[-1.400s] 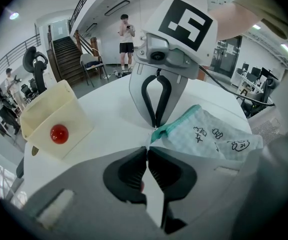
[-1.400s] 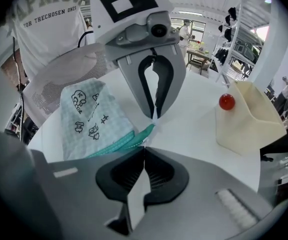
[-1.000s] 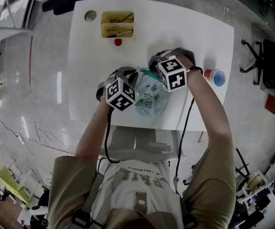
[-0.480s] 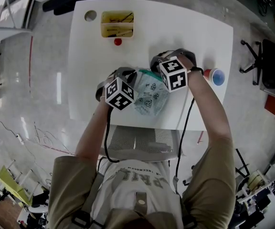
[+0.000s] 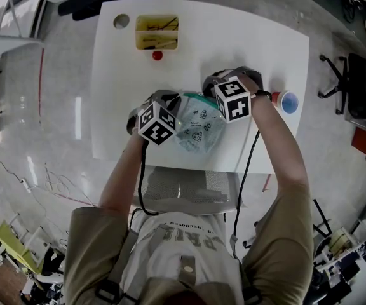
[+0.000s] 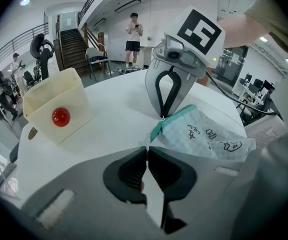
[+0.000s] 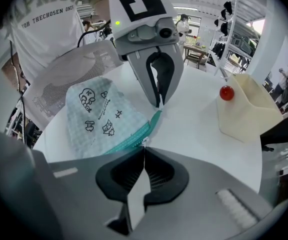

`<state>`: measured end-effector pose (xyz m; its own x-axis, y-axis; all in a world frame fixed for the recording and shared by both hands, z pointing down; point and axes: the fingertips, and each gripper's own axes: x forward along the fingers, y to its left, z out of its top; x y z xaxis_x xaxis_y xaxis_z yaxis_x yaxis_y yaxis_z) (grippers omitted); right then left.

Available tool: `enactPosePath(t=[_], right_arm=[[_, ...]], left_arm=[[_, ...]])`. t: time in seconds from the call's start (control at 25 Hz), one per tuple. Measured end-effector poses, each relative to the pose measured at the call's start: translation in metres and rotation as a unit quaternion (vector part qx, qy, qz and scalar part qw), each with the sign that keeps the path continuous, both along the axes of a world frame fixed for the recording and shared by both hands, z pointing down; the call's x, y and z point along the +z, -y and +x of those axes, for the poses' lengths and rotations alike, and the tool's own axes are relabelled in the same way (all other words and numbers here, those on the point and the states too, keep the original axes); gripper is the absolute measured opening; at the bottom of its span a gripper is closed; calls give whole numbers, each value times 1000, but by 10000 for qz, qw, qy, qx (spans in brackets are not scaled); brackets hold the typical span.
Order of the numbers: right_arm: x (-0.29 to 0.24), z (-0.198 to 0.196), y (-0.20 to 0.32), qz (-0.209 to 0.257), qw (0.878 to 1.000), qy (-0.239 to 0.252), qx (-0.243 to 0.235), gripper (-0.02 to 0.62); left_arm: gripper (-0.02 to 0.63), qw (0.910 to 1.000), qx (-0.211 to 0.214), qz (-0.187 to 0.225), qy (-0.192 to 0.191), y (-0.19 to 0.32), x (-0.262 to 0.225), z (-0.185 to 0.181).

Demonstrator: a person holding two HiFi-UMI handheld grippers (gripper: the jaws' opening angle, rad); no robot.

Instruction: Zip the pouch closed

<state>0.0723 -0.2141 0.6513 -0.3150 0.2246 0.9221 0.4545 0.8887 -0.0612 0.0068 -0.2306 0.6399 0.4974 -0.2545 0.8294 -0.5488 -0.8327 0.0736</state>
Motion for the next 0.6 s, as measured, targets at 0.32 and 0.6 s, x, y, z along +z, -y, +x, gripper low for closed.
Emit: enactPosePath(t=[0.32, 0.6], right_arm=[[0, 2, -2, -26, 10000, -28, 22, 5], [-1, 3, -5, -30, 10000, -56, 4, 5]], left_arm=[[21, 10000, -24, -7, -30, -2, 0, 2], [21, 10000, -20, -20, -32, -4, -1, 2]])
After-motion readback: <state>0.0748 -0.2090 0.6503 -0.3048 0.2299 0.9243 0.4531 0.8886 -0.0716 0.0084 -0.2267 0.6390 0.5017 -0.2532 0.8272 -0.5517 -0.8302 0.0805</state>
